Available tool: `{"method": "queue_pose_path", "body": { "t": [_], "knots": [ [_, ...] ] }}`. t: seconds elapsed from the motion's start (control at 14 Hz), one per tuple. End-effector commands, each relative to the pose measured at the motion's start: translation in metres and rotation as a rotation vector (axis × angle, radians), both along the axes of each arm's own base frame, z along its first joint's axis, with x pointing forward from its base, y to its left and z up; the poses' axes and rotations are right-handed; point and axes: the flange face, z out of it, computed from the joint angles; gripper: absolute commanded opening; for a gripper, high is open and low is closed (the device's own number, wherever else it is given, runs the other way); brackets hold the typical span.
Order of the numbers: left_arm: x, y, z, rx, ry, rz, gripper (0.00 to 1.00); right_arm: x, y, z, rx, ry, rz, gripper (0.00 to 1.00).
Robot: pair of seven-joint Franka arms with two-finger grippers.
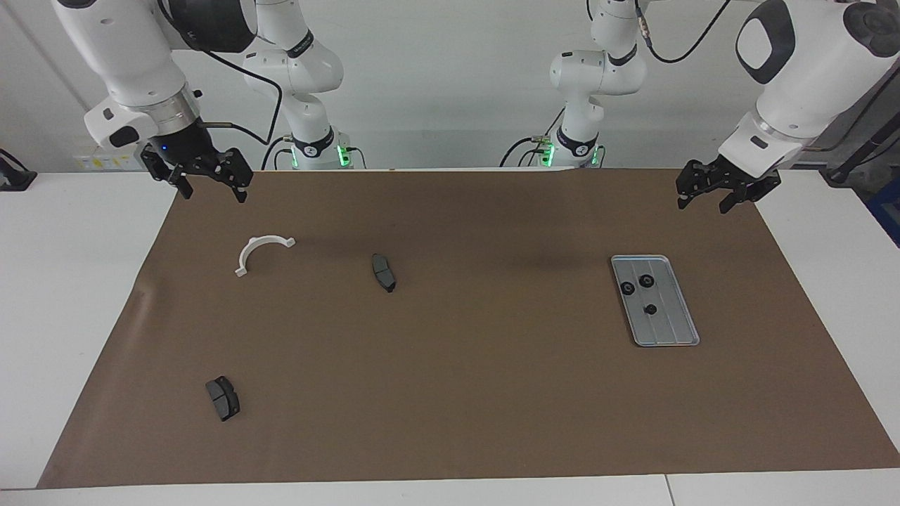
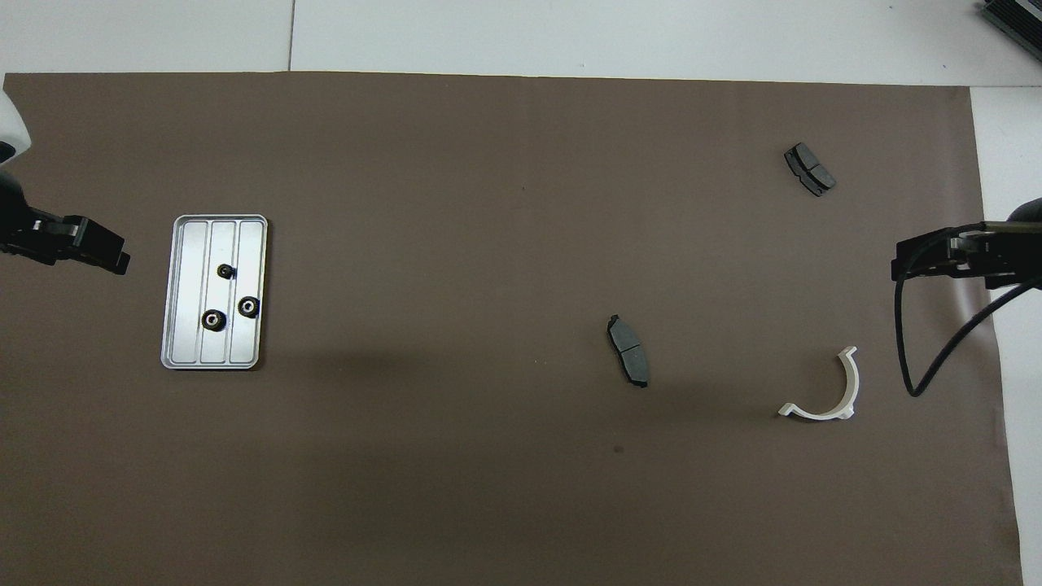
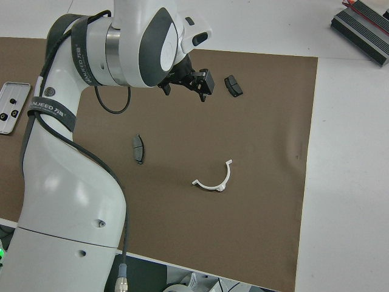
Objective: Pick bearing gear from pile to tray
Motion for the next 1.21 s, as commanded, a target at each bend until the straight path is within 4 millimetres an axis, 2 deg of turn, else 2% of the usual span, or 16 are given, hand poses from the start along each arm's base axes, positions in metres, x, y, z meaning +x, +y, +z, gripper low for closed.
{"method": "queue_pose_path", "body": {
  "t": [0.0,0.36,0.5,1.14],
  "knots": [
    [0.004,0.003,0.003,0.022,-0.006,0.015,1.0,-0.007,-0.001,0.002,0.02,0.005,0.027,1.0],
    [0.008,0.005,-0.012,0.017,-0.093,0.024,1.0,-0.007,-0.001,0.002,0.02,0.005,0.027,1.0],
    [0.01,0.003,-0.021,0.014,-0.157,0.125,1.0,-0.007,-0.001,0.002,0.02,0.005,0.027,1.0],
    [0.004,0.003,-0.023,0.013,-0.148,0.157,1.0,-0.007,-0.001,0.002,0.02,0.005,0.027,1.0]
  ]
}}
